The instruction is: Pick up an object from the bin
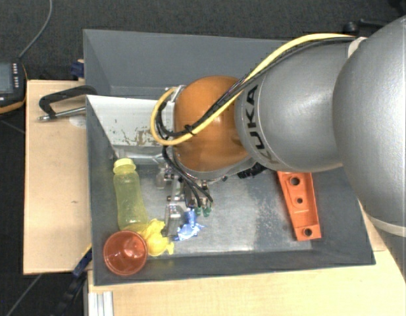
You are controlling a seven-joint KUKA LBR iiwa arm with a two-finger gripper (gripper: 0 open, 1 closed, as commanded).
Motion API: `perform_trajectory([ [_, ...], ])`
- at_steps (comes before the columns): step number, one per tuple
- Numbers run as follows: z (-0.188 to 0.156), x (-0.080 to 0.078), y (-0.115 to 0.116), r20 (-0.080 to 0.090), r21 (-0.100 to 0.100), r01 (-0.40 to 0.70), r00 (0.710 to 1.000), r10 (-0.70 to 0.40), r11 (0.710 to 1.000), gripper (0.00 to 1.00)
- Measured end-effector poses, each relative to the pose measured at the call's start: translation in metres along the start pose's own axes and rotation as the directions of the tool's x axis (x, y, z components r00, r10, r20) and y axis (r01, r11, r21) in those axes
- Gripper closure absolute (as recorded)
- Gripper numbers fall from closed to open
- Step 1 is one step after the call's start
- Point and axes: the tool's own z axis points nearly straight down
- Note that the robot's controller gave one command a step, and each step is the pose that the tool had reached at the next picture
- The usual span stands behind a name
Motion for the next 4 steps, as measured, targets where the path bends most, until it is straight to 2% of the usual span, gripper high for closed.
perform_trajectory([
  [1, -0.005, -0.002, -0.001, 0.008, -0.002, -0.002, 1.000, 0.002, 1.000, 0.00],
  [2, 0.035, -0.010, -0.026, 0.012, -0.006, -0.039, 0.999, 0.039, 0.999, 0.00],
  [3, 0.071, -0.011, -0.051, 0.001, 0.000, 0.051, 0.999, -0.051, 0.999, 0.00],
  [4, 0.069, -0.018, -0.089, 0.009, -0.003, 0.158, 0.987, -0.158, 0.988, 0.00],
])
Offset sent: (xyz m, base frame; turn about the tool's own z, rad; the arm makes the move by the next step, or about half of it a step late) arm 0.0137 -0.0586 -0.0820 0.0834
